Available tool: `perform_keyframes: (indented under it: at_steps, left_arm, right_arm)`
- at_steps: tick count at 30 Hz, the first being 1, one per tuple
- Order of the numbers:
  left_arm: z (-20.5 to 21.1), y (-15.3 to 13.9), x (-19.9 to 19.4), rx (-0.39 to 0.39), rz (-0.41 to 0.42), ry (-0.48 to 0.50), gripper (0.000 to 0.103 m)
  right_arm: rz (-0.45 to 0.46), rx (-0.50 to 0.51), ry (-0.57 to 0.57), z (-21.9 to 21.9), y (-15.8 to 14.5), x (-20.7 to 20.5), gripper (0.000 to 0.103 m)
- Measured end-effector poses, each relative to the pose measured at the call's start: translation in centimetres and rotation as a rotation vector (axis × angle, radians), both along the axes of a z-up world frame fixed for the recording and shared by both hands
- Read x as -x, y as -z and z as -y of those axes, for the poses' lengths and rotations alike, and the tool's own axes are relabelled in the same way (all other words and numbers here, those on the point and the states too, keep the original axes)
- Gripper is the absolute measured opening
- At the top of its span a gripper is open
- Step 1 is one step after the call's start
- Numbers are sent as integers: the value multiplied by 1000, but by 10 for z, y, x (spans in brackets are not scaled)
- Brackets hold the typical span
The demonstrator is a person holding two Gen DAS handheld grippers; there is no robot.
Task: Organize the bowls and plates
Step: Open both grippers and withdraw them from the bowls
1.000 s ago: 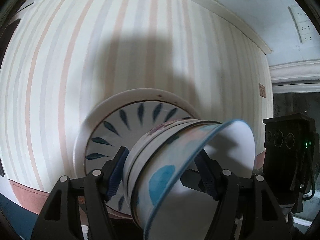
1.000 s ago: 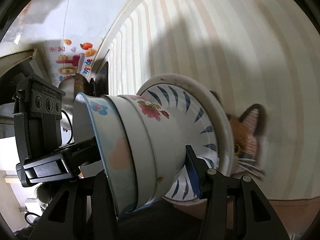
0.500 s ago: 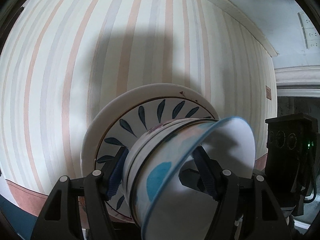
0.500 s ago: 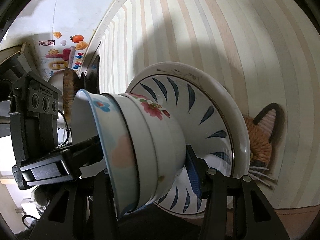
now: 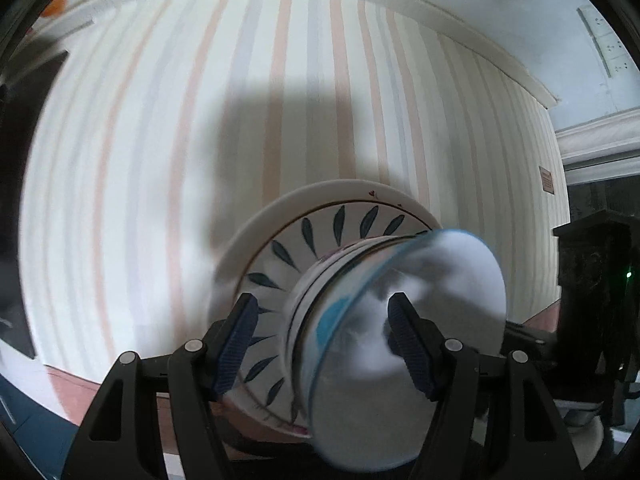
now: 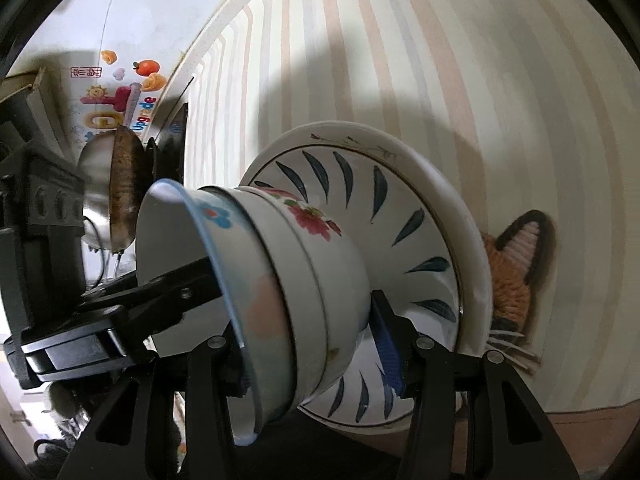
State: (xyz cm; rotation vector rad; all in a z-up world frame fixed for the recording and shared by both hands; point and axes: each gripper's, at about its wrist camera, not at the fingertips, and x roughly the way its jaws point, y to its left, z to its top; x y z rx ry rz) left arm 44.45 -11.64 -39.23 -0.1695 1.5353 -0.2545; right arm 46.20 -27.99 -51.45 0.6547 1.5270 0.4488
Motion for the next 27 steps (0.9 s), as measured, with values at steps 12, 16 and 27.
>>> perform_keyframes:
  at_steps: [12, 16, 27]
  left_arm:
    - [-19, -68, 37, -152, 234, 2, 94]
    - [-24, -88, 50, -179, 315, 2, 96]
    - [-27, -146, 100, -177, 464, 2, 98]
  right_arm:
    - [208, 272, 41, 6, -92, 33, 88]
    - [296, 380, 86, 1, -129, 53, 92]
    - [494, 553, 197, -9, -219, 106, 97]
